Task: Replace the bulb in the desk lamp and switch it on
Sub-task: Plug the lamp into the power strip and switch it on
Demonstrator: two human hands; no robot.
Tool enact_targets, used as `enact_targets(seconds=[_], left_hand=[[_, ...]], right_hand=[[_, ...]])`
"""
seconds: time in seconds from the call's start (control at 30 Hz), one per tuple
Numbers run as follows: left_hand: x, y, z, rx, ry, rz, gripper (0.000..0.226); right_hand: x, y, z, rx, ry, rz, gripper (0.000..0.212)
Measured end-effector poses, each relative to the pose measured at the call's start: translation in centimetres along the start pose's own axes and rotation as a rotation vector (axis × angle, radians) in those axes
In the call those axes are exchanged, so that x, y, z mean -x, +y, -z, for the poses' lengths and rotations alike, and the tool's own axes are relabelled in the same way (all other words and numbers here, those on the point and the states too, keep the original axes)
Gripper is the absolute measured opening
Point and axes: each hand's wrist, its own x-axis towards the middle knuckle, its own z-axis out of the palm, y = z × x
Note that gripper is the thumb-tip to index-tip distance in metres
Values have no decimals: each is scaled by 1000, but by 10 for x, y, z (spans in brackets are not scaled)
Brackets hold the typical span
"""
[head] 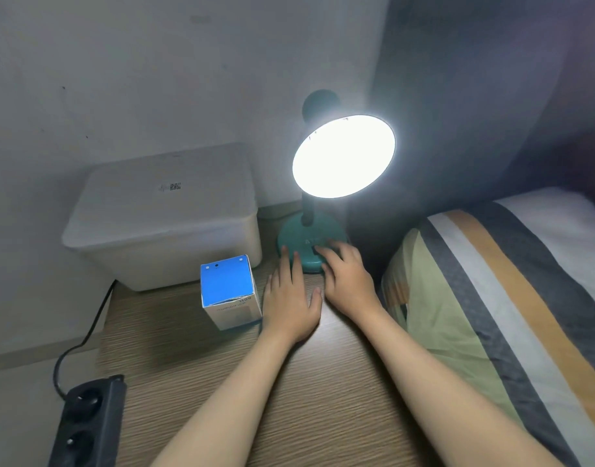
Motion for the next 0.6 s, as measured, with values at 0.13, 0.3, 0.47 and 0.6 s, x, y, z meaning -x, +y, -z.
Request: enact_targets(seconds=[0.13,0.3,0.47,0.6], left_hand=[[1,0,0,8,1,1,75],[1,-2,-2,14,11,-3,76],[2,-3,-2,22,9,-17,76],[3,-5,-2,46,21,-53,75]], right_hand=[[1,-4,6,24,-30,0,44],[1,-7,10,58,-58,-5,43],[-1,-6,7,84,-59,6,47],[-2,-3,3,129,-57,40,50]])
